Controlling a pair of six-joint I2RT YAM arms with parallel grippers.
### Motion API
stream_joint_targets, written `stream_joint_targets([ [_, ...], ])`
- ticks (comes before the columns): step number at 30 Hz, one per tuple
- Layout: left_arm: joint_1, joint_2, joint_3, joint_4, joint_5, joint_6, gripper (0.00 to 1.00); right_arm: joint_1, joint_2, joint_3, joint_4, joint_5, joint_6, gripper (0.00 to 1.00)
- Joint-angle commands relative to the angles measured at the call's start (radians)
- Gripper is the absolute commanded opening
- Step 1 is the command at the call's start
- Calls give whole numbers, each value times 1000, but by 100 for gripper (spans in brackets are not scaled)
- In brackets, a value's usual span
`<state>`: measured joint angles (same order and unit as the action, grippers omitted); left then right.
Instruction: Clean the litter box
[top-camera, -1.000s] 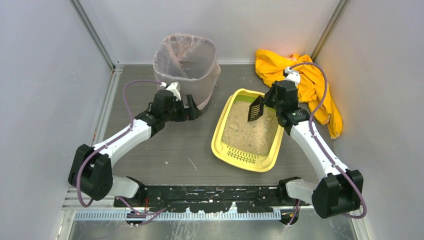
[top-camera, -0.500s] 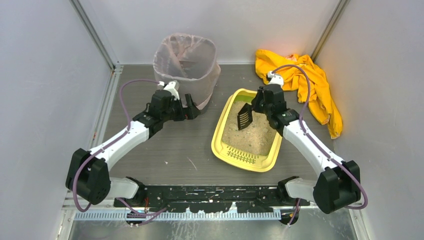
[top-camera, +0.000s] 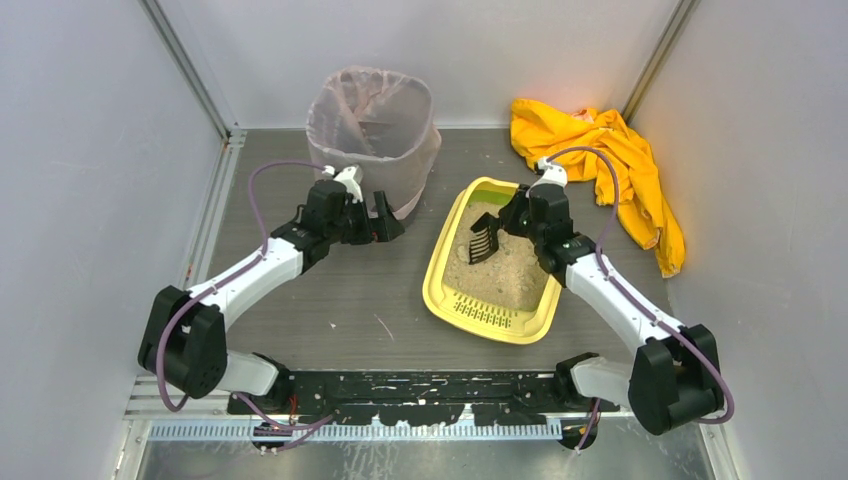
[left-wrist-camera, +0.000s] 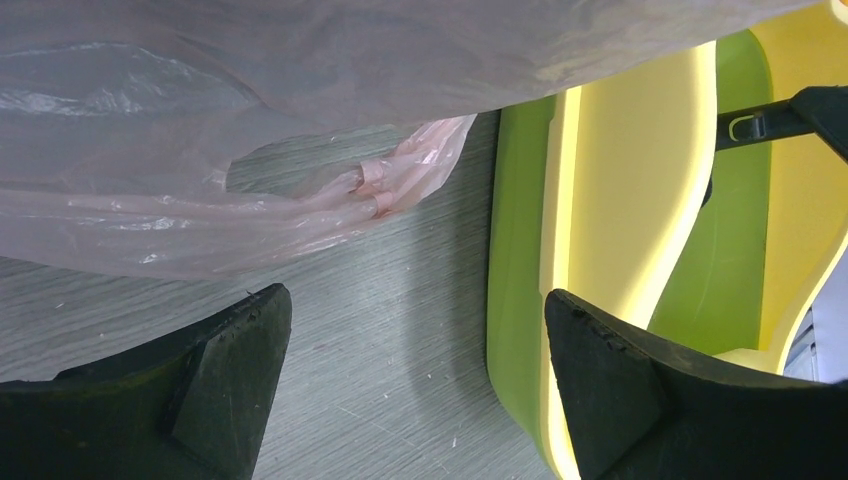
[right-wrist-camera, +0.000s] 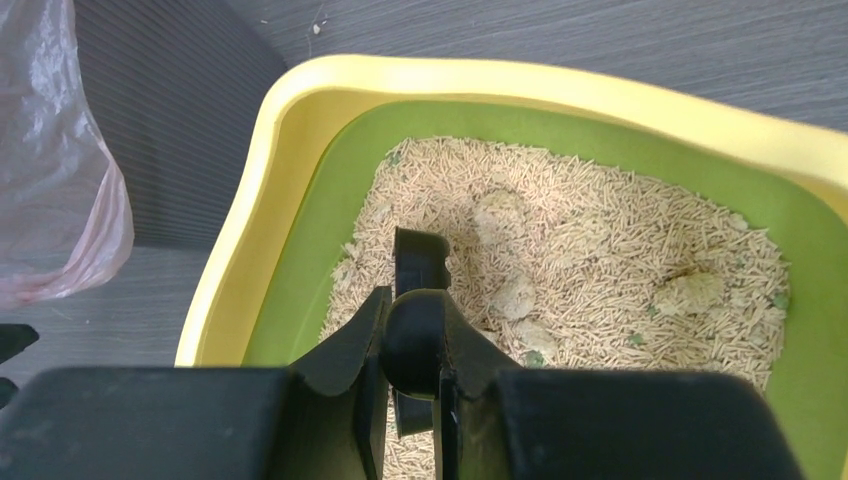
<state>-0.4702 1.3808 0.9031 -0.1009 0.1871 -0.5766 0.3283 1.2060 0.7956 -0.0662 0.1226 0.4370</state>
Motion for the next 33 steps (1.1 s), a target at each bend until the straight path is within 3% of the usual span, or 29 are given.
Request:
stream_joint_targets([
  [1, 12, 3, 7, 71, 33, -12, 97, 6, -45, -59, -48, -67, 6, 1],
  [10, 18, 28, 8, 93, 74, -32, 97, 6, -28, -130, 36, -214, 97, 1],
  [23, 21, 46, 4, 96, 99, -54, 96, -3, -111, -103, -37, -204, 239, 1],
  [33, 20, 46, -17, 163, 123, -99, 96, -2, -173, -391, 347, -76, 495, 1],
])
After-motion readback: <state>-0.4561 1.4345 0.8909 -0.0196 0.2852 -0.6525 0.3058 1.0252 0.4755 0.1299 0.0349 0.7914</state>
